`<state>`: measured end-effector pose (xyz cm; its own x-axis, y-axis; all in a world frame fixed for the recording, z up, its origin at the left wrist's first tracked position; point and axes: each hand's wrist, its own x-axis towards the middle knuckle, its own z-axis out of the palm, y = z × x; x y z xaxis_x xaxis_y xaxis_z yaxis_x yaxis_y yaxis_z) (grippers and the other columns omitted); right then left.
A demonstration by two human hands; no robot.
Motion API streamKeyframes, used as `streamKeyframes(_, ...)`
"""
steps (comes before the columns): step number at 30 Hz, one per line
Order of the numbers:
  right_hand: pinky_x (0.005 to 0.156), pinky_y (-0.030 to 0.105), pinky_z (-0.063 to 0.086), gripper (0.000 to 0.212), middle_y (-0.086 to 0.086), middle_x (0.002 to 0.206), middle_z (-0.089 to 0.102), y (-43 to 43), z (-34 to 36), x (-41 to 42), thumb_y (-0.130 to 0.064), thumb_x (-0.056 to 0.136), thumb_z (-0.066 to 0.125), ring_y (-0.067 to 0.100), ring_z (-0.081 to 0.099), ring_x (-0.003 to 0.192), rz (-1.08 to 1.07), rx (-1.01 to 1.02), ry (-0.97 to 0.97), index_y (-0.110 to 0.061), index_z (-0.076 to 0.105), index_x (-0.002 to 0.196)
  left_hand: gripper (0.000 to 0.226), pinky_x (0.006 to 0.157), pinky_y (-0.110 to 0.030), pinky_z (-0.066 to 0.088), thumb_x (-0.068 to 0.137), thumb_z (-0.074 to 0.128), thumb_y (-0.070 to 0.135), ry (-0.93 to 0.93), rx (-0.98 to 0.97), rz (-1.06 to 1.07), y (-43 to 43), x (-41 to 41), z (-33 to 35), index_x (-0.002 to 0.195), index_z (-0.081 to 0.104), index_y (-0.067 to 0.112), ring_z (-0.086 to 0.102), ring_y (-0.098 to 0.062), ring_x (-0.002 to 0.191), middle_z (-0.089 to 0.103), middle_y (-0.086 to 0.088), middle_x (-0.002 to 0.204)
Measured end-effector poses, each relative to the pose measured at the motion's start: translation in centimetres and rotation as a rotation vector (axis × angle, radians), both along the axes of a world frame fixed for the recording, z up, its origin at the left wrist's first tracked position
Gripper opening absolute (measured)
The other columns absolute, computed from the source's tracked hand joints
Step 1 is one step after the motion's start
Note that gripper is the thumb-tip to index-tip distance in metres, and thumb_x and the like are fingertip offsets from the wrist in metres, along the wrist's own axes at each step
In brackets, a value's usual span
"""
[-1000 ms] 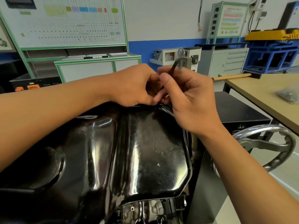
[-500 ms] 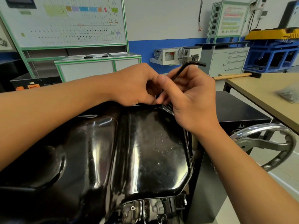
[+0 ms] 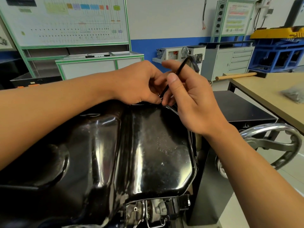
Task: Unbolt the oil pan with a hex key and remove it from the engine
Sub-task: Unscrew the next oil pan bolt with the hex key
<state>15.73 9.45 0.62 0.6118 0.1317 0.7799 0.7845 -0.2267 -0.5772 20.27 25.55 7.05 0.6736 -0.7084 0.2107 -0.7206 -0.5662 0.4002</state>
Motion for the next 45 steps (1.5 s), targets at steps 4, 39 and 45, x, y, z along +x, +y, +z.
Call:
streamKeyframes(4, 0.057, 0.029, 0.053, 0.016, 0.008, 0.08, 0.068, 0.2, -0.1, 0.1, -0.014, 0.103, 0.052, 0.021, 0.064, 0.056, -0.011, 0.088, -0.035, -0.023, 0.064, 0.107, 0.024, 0.059, -0.013, 0.041, 0.078, 0.079, 0.005, -0.028, -0.004, -0.007, 0.0, 0.1, 0.0, 0.072, 0.069, 0.025, 0.051, 0.001, 0.055, 0.062, 0.015, 0.061)
streamKeyframes(39, 0.066, 0.017, 0.038, 0.017, -0.012, 0.074, 0.054, -1.0, 1.0, -0.4, -0.007, 0.101, 0.052, 0.0, 0.049, 0.068, -0.243, -0.175, -0.197, 0.002, 0.066, 0.1, 0.04, 0.06, -0.005, 0.041, 0.077, 0.079, 0.004, -0.121, 0.064, -0.043, -0.3, -0.2, 0.3, 0.071, 0.059, 0.038, 0.059, 0.007, 0.059, 0.064, 0.029, 0.064)
streamKeyframes(45, 0.058, 0.044, 0.046, 0.019, 0.02, 0.071, 0.069, -0.8, 0.5, -0.3, -0.014, 0.093, 0.071, 0.034, 0.062, 0.063, -0.192, -0.089, -0.242, 0.004, 0.076, 0.086, 0.044, 0.056, -0.015, 0.039, 0.076, 0.08, 0.012, -0.194, 0.074, -0.009, -0.4, 0.0, 0.2, 0.056, 0.057, 0.043, 0.054, -0.002, 0.056, 0.059, 0.015, 0.057)
